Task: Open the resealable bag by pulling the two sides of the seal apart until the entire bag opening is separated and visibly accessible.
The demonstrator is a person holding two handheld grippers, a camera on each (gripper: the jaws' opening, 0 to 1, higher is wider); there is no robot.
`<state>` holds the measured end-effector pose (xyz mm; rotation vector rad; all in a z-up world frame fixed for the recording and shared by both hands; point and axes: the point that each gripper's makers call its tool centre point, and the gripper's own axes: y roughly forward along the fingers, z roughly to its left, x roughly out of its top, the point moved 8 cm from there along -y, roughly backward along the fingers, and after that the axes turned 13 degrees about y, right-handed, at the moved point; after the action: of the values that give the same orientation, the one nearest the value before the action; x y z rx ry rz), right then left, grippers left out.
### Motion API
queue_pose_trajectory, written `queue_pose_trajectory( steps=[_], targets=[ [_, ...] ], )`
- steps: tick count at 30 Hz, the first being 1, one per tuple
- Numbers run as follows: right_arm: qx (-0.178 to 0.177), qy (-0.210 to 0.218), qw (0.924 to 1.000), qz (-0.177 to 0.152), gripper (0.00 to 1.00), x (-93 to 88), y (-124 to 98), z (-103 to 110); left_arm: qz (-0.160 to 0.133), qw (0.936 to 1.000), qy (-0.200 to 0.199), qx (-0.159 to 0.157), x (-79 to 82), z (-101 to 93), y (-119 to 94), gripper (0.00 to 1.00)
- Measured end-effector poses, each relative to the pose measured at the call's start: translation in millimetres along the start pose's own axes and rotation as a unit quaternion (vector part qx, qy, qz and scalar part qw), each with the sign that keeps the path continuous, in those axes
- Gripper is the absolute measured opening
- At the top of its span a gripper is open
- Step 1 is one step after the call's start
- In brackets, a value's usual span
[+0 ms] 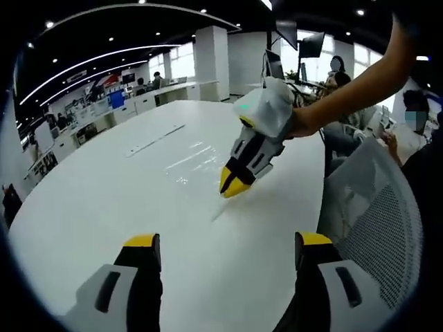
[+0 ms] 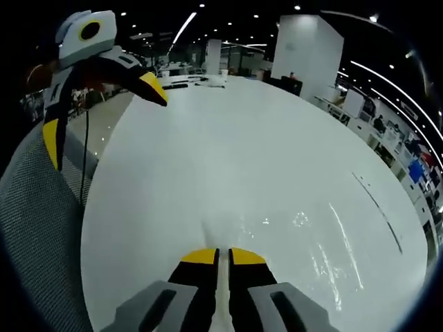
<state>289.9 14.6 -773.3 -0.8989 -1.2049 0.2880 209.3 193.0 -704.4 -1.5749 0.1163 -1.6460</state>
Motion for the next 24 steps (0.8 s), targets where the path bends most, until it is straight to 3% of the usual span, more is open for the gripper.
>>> queue_pose_trajectory(
  steps=[8,24],
  targets=[
    [0.022,-0.007,0.9997,0.002,0.01,-1.1,-11.0,19.3,-0.013,0.9994,0.032,0.002,11.9,1.8,7.6,0.69],
    [0.062,-0.029,0.9976,0.002,0.01,11.3,-27.0,61.6,0.009,0.9988,0.048,0.000,6.4,-9.3,11.0,0.63]
  ],
)
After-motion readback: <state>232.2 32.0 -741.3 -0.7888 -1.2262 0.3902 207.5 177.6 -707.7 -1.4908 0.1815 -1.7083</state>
